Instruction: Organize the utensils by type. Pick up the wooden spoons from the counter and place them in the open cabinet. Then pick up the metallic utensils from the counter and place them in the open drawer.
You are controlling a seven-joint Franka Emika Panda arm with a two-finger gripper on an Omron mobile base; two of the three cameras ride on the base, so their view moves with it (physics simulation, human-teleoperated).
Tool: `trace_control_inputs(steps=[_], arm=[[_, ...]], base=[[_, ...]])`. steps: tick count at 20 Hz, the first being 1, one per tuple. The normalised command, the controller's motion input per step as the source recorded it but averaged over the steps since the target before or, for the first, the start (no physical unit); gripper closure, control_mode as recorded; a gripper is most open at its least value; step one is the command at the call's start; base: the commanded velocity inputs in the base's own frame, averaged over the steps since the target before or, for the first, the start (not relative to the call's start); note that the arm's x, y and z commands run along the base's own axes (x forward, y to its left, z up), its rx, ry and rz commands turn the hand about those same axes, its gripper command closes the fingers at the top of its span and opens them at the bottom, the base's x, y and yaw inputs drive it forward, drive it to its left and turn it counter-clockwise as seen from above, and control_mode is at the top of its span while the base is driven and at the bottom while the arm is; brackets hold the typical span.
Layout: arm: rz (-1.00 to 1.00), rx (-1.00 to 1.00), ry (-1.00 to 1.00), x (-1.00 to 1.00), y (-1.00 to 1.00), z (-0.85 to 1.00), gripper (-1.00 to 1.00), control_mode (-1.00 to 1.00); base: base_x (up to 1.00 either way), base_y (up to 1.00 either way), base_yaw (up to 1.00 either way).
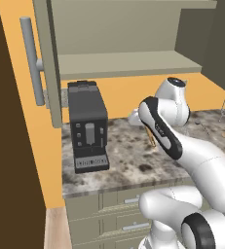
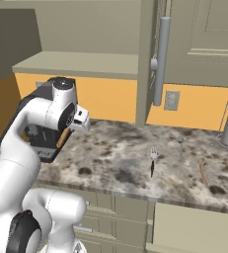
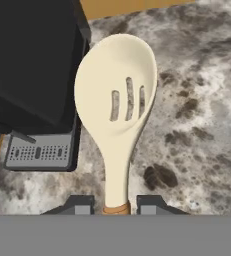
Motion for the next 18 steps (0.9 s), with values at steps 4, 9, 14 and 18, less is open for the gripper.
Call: trace_control_inputs(steps=[4,9,14,18], arm=[[-0.34,0.0,-0.1,0.05,0.0,0.49,1.0,-1.0],[-0.51,0.02,-0.21,-0.07,0.0,0.77,1.0,-1.0],[-0.5,0.05,-0.28,-0.23,0.0,0.83,1.0,-1.0],[-0.39,0.11,-0.32,-0.18,-0.2,0.91,1.0,-1.0]], base=[[0.0,0.0,0.0],[0.0,0.0,0.0],[0.0,0.0,0.0],[0.0,0.0,0.0]])
